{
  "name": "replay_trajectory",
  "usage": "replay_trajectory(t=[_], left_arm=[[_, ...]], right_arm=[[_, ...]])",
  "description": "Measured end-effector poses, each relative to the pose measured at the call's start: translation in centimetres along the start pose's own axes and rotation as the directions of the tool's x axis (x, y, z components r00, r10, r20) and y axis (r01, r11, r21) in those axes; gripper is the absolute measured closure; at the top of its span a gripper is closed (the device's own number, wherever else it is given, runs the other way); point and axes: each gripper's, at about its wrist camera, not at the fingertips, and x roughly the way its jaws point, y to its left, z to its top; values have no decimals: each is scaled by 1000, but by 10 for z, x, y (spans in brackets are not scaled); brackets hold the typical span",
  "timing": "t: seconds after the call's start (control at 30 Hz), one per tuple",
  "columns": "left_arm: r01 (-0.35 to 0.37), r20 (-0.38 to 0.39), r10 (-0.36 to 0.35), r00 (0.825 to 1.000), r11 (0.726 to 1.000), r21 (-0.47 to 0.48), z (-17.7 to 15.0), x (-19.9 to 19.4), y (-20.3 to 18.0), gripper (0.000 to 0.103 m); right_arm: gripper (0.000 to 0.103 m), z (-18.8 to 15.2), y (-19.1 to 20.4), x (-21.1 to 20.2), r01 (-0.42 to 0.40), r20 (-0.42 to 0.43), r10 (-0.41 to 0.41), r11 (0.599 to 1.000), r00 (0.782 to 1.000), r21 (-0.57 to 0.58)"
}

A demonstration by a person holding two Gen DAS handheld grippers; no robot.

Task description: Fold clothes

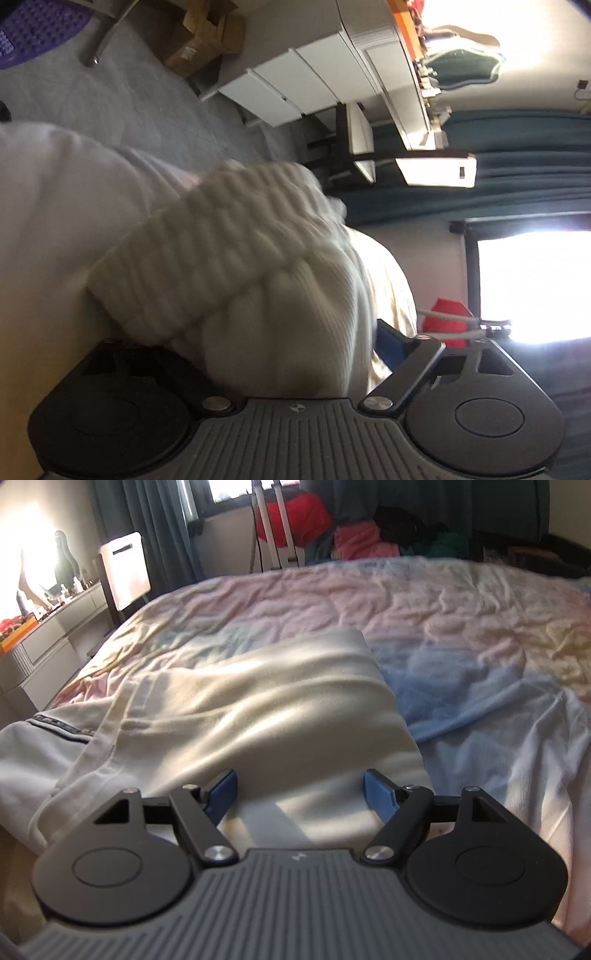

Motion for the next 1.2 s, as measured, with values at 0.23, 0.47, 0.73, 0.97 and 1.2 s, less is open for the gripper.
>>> replay_trajectory(t=[0.23,0.47,0.73,0.97,1.2], left_arm=[[-33,74,17,997,975,218,7,0,-13,67],[-90,182,11,983,896,434,-21,-23,-50,79],[-183,339,-135,931,633,752,-114,-53,-141,81],[-173,318,-290,903,433,885,-256,-56,-224,82],[-168,262,-386,884,261,951,-407,-30,-266,83]], right_arm=[[27,2,28,-22,-75,117,90,989,989,-126],[26,-23,47,19,-61,-78,44,970,996,-235],[27,-2,26,-2,-45,-22,43,990,999,-134],[27,23,-33,-24,-10,48,5,995,999,98],[26,36,-110,-36,43,87,-78,934,993,356]])
